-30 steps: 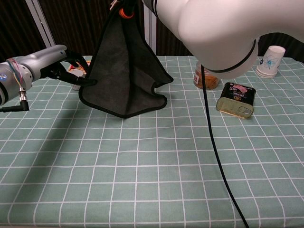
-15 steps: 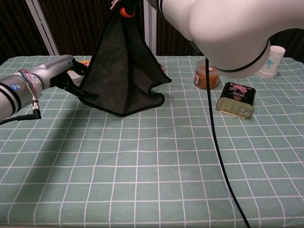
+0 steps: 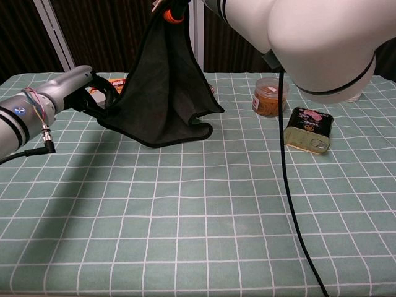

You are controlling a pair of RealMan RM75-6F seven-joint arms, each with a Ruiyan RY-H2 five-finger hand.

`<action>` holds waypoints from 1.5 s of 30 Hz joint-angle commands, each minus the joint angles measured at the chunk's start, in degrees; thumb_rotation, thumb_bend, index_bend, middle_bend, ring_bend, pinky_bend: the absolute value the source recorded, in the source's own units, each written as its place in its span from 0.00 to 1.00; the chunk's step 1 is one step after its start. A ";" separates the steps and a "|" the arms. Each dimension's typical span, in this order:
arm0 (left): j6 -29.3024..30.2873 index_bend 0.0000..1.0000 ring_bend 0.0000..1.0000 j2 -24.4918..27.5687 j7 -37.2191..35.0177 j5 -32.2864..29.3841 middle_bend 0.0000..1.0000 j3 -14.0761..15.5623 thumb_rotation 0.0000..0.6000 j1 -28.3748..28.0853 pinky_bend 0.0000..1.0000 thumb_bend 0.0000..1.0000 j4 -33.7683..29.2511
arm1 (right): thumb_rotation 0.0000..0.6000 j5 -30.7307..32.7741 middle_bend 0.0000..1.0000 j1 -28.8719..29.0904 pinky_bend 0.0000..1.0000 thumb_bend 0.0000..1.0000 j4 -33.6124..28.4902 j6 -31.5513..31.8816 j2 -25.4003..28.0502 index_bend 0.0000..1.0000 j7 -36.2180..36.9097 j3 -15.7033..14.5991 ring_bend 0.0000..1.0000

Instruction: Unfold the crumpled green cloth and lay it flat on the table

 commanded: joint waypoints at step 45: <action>12.84 0.77 0.21 10.60 3.41 17.66 0.39 6.29 1.00 2.57 0.34 0.47 -5.33 | 1.00 -28.72 0.28 -14.51 0.17 0.45 2.14 -16.23 13.20 0.81 51.04 -11.20 0.12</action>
